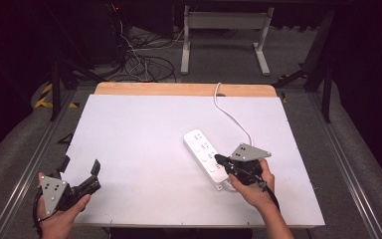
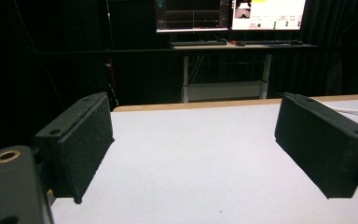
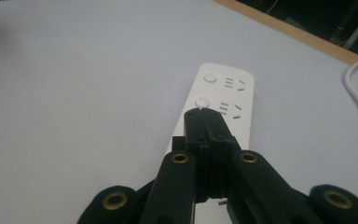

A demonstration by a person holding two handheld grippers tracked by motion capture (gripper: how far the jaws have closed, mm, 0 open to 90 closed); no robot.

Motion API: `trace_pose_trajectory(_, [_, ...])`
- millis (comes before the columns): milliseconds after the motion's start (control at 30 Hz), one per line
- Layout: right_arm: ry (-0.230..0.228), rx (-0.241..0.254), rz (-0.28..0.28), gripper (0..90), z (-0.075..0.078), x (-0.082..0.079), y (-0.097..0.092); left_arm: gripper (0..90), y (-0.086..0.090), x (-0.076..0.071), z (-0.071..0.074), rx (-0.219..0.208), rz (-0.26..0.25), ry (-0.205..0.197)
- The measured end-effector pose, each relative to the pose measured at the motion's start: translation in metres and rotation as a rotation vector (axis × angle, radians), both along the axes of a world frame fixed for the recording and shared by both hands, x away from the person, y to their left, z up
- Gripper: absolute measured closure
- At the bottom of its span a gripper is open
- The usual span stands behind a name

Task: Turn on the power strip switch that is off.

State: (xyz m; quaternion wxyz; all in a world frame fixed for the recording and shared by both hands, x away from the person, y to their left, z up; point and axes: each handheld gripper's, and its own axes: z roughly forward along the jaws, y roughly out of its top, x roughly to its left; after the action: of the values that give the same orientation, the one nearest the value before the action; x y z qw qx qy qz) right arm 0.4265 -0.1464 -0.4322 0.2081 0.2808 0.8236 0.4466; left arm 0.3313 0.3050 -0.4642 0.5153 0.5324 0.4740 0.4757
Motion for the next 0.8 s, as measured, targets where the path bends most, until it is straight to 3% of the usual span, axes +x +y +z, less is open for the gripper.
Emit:
trace_pose_trajectory(133, [0.037,-0.026,-0.028,90.0,-0.007,0.003,0.006,11.9,0.001,0.0,0.0,-0.002,0.0,0.002])
trace_pose_trajectory(467, [0.079,-0.095,-0.021,90.0,-0.022,0.005,0.016,12.2,0.001,0.0,0.0,0.005,-0.002,0.005])
trace_pose_trajectory(800, [0.092,-0.091,-0.073,90.0,-0.024,0.007,0.016,12.3,0.0,0.0,0.0,-0.003,-0.002,0.005])
